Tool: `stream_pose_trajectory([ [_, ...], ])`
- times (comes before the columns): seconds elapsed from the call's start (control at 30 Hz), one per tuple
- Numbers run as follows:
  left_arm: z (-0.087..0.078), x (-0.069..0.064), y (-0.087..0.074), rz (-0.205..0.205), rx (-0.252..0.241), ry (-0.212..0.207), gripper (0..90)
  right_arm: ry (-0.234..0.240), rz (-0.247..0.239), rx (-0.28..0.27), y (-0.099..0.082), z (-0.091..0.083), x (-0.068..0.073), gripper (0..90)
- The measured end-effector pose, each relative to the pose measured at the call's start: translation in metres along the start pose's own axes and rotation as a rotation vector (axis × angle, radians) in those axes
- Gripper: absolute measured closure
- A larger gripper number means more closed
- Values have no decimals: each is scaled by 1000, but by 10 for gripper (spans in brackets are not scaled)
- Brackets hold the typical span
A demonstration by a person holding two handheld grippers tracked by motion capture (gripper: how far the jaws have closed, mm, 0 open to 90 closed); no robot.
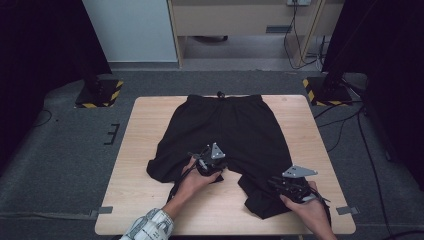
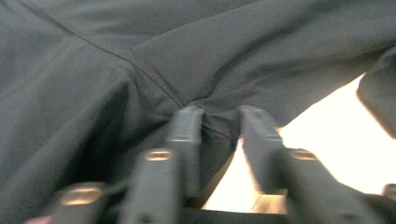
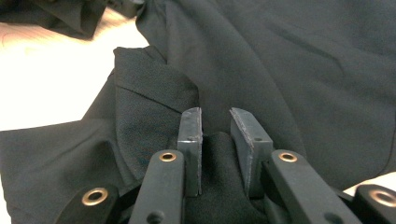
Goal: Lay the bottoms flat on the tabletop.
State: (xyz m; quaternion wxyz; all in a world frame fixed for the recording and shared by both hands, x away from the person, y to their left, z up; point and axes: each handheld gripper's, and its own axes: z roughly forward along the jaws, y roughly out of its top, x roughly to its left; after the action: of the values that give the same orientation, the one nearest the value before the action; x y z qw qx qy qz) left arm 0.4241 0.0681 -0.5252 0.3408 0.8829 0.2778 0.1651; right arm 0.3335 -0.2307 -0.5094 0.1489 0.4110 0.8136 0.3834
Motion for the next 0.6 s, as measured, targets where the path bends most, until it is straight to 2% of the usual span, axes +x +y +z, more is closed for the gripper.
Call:
stream_pose_trajectory([
  [0.07,0,-2,1,9,0,15,854,-1,0,-11,0,-1,1,736],
  [0.13,-3,-1,3,0,-20,15,874,-2,1,-19,0,-1,3,716],
  [0.17,-7,0,4,-10,-41,19,876,-6,-12,-22,1,0,4,673],
  [0.2,-12,3,6,-27,-66,23,876,-6,-12,-22,1,0,4,673],
  [0.33,-30,20,7,-127,-145,21,876,-28,-33,-20,2,3,8,559],
  [0.43,-39,33,3,-171,-175,36,877,-39,-59,-11,3,5,9,505],
  [0.53,-46,44,-1,-214,-189,51,879,-41,-55,-14,4,5,9,492],
  [0.6,-48,52,-4,-222,-179,67,879,-42,-54,-11,3,5,9,486],
])
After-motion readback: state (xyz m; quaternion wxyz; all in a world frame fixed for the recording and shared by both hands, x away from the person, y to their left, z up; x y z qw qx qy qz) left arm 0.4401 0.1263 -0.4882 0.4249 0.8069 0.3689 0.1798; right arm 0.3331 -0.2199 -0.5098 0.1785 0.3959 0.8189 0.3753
